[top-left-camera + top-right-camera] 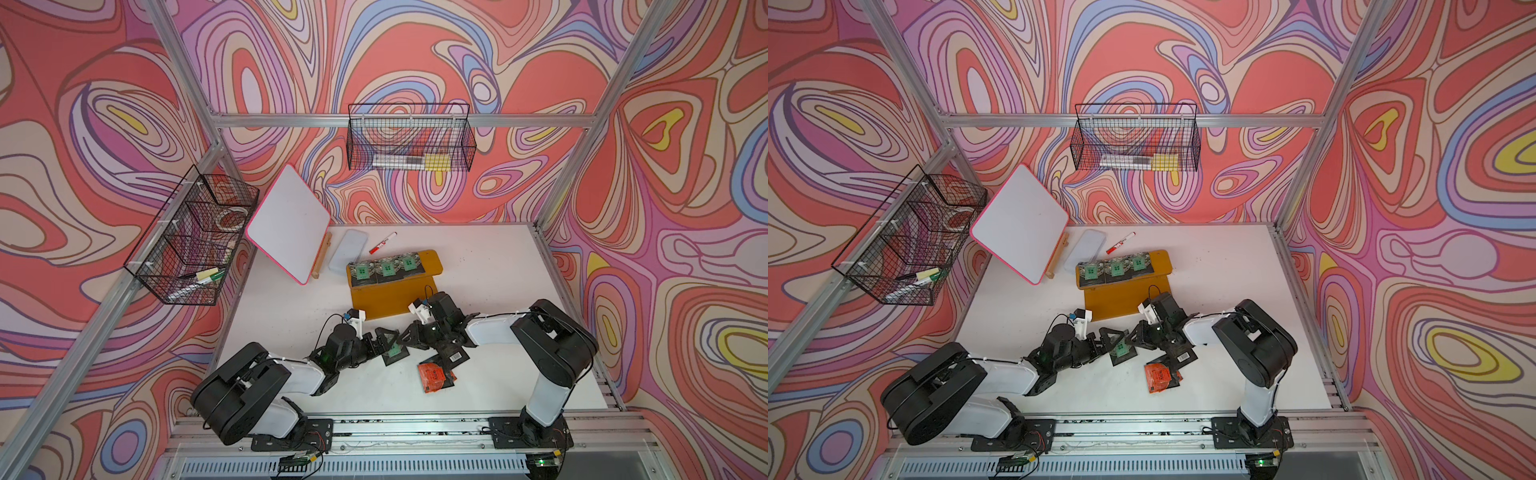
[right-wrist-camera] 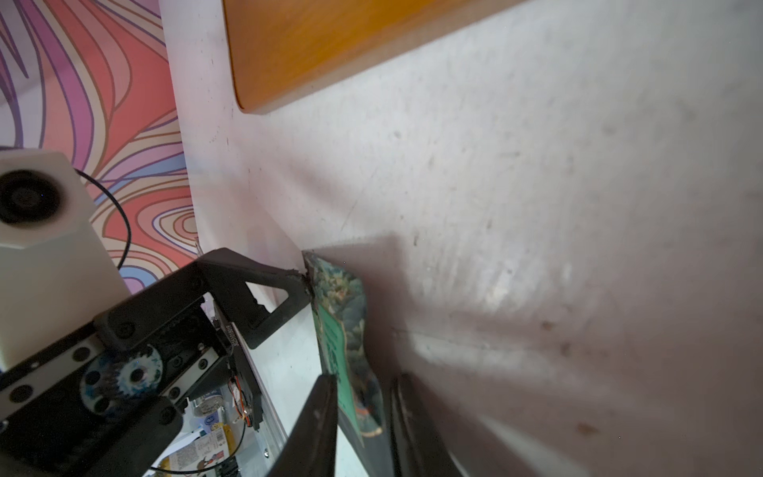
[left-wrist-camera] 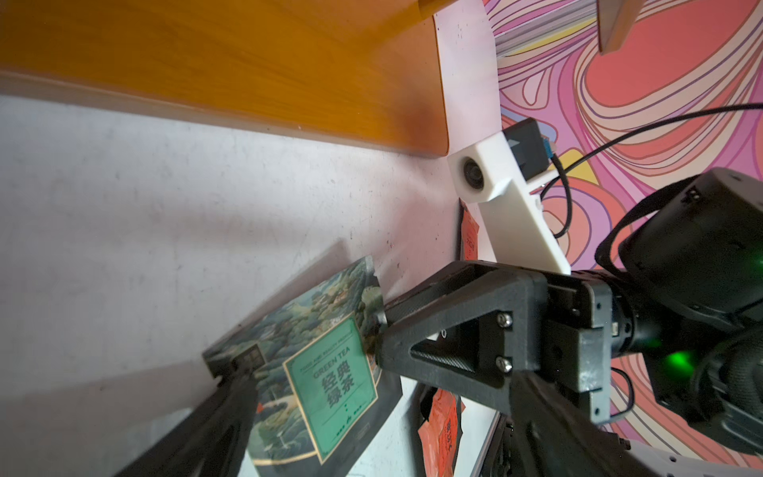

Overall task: Place the tea bags on the shelf by color
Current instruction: Pick up the tea bag from the center of the board.

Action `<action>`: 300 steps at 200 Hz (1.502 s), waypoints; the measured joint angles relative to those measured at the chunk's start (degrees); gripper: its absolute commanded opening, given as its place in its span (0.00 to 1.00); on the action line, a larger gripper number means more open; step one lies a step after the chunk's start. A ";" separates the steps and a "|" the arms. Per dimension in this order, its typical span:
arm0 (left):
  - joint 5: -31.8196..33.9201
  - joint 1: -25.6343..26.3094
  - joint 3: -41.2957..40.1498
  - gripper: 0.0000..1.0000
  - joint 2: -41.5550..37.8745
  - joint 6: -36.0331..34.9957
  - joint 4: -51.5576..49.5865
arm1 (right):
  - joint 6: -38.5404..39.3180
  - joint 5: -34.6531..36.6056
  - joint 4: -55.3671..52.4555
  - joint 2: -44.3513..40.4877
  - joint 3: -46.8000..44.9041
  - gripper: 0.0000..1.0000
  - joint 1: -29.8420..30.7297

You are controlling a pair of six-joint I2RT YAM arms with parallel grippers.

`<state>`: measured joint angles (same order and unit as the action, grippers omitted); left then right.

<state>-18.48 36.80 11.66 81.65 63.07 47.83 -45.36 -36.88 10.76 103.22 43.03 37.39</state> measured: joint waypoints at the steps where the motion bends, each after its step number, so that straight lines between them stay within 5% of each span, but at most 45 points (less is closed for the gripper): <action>1: 0.00 0.00 0.00 0.99 0.00 0.00 0.00 | 0.09 -0.02 0.00 0.02 0.00 0.19 0.00; 63: 0.02 0.02 0.00 0.99 -0.02 0.13 0.00 | -0.42 -0.09 0.48 0.17 0.00 0.00 0.15; 128: 1.62 0.04 -0.04 0.99 -9.22 0.31 -3.65 | 0.79 0.00 -2.51 -2.58 0.00 0.00 0.17; 222: 12.04 0.09 3.91 0.99 -44.15 -8.66 -38.88 | 6.43 1.18 -16.68 -14.91 7.15 0.00 0.11; 300: 14.93 0.09 4.87 0.99 -51.15 -13.16 -53.79 | 12.22 -0.07 -29.20 -19.80 17.70 0.00 -6.14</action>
<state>-3.55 36.88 16.53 30.50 49.91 -5.96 -33.15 -36.95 -18.44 83.42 60.73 31.24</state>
